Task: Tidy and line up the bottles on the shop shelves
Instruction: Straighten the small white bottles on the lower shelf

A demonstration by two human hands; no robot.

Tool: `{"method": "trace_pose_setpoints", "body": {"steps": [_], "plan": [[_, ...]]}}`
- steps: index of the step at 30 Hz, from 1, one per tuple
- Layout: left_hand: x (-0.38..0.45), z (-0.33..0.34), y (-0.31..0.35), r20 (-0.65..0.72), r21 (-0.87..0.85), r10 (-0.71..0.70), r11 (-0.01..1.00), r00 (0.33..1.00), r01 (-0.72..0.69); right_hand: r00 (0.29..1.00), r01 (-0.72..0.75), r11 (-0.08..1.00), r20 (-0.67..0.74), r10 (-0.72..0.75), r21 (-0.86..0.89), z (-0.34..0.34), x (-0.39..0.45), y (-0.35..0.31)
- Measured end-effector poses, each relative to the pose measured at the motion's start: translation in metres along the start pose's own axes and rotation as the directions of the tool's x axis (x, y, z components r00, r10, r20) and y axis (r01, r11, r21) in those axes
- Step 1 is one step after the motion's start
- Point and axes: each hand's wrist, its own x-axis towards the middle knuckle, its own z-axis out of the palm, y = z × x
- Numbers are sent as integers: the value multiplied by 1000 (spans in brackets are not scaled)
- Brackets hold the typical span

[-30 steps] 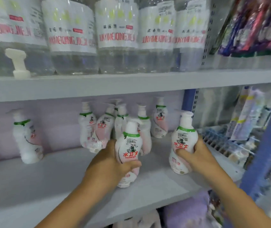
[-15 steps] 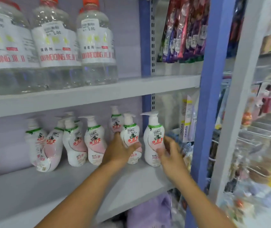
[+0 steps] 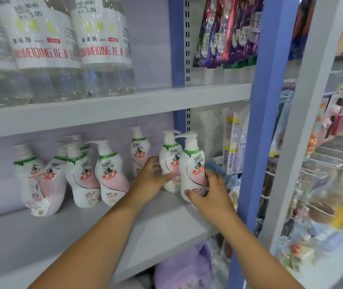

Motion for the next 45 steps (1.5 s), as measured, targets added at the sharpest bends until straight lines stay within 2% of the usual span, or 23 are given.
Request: {"method": "trace_pose_setpoints", "body": {"steps": [6, 11, 19, 24, 30, 32, 34, 35, 37, 39, 40, 42, 43, 44, 45], "plan": [[18, 11, -8, 12, 72, 54, 996, 998, -54, 1000, 14, 1000, 14, -14, -14, 2, 1, -2], [13, 15, -16, 53, -50, 79, 996, 996, -76, 999, 47, 998, -18, -48, -35, 4, -2, -1], [10, 22, -12, 64, -81, 62, 995, 996, -56, 998, 34, 999, -57, -36, -33, 5, -3, 1], [10, 18, -15, 147, -156, 39, 988, 988, -15, 998, 32, 999, -57, -33, -23, 5, -3, 2], [12, 20, -17, 142, -160, 40, 987, 989, -17, 998, 34, 999, -53, -36, -36, 6, -2, 3], [8, 20, -13, 132, -110, 47, 993, 990, -32, 999, 26, 999, -45, -27, -37, 6, -1, 1], [2, 18, -4, 78, 4, 60, 998, 995, -61, 997, 26, 1000, -77, -26, -2, 4, -6, -2], [-3, 14, 3, 24, 46, 64, 997, 998, -65, 988, 71, 997, -141, -66, 30, 3, -12, -3], [-16, 0, 16, -125, 47, 125, 992, 984, -120, 912, 279, 958, -332, -242, 66, 2, -29, -9], [-36, -24, 29, -324, 74, 257, 966, 911, -246, 831, 468, 877, -392, -395, 106, 11, -44, -20], [-47, -38, 33, -424, 129, 328, 945, 844, -302, 838, 498, 849, -351, -418, 177, 21, -44, -30], [-62, -66, 37, -547, 330, 471, 881, 692, -338, 917, 394, 858, -211, -339, 331, 45, -29, -60], [-65, -77, 36, -560, 427, 516, 850, 648, -307, 956, 293, 885, -132, -263, 362, 59, -15, -73], [-65, -86, 33, -555, 477, 521, 838, 649, -264, 984, 176, 922, -45, -171, 346, 74, 3, -83], [-64, -91, 29, -541, 475, 475, 854, 695, -214, 996, 69, 960, 39, -82, 273, 88, 23, -92]]}}
